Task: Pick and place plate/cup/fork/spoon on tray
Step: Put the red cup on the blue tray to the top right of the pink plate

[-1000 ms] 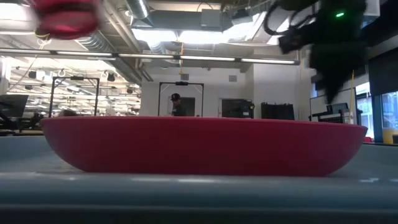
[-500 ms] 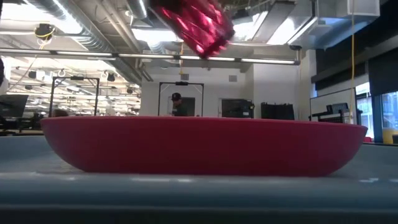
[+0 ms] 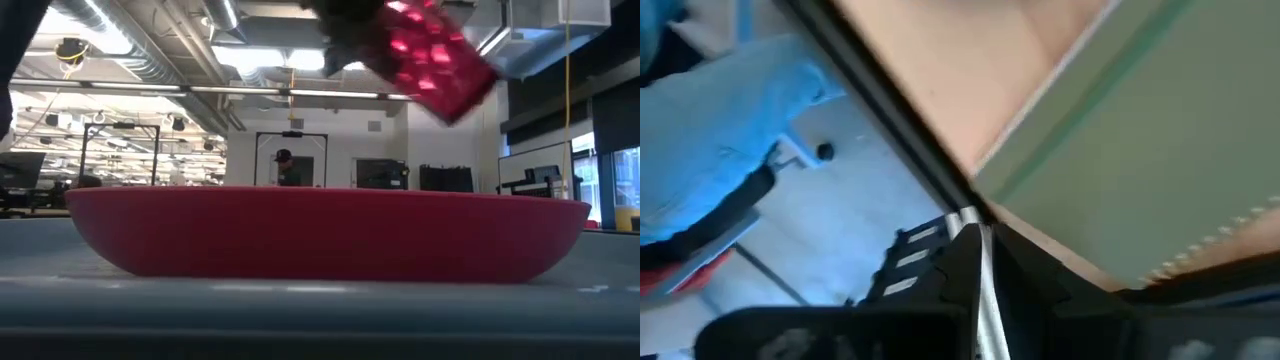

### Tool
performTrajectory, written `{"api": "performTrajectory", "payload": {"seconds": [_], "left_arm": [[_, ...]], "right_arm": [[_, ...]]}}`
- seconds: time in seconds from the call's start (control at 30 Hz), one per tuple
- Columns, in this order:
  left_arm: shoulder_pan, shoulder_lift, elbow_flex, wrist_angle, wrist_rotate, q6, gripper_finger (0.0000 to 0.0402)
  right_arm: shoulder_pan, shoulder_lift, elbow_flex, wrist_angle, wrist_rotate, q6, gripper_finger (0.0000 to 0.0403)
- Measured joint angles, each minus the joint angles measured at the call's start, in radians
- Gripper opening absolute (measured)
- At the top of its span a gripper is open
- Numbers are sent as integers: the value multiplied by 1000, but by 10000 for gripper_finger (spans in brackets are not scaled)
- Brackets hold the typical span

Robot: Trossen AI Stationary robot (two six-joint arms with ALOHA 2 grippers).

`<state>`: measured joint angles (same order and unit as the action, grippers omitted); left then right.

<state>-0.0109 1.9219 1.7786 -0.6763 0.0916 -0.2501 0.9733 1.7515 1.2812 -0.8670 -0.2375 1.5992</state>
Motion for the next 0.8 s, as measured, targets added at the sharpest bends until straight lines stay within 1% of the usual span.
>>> {"api": "performTrajectory", "payload": {"seconds": [0.2, 0.37, 0.53, 0.63, 0.7, 0.8], "left_arm": [[0, 138, 208, -146, 3, 9, 2], [7, 239, 314, -186, -1, 9, 2], [18, 306, 378, -197, -1, 8, 2], [27, 326, 386, -235, -2, 7, 2], [33, 326, 388, -289, -9, -6, 2], [37, 324, 388, -330, -78, -9, 2]], "right_arm": [[18, 0, 0, 2, 0, 44, 33], [20, 0, 0, 7, 0, 45, 33], [20, 0, 0, 12, 0, 48, 33], [20, 0, 0, 12, 0, 48, 33], [20, 0, 0, 13, 0, 49, 33], [20, 0, 0, 12, 0, 49, 33]]}}
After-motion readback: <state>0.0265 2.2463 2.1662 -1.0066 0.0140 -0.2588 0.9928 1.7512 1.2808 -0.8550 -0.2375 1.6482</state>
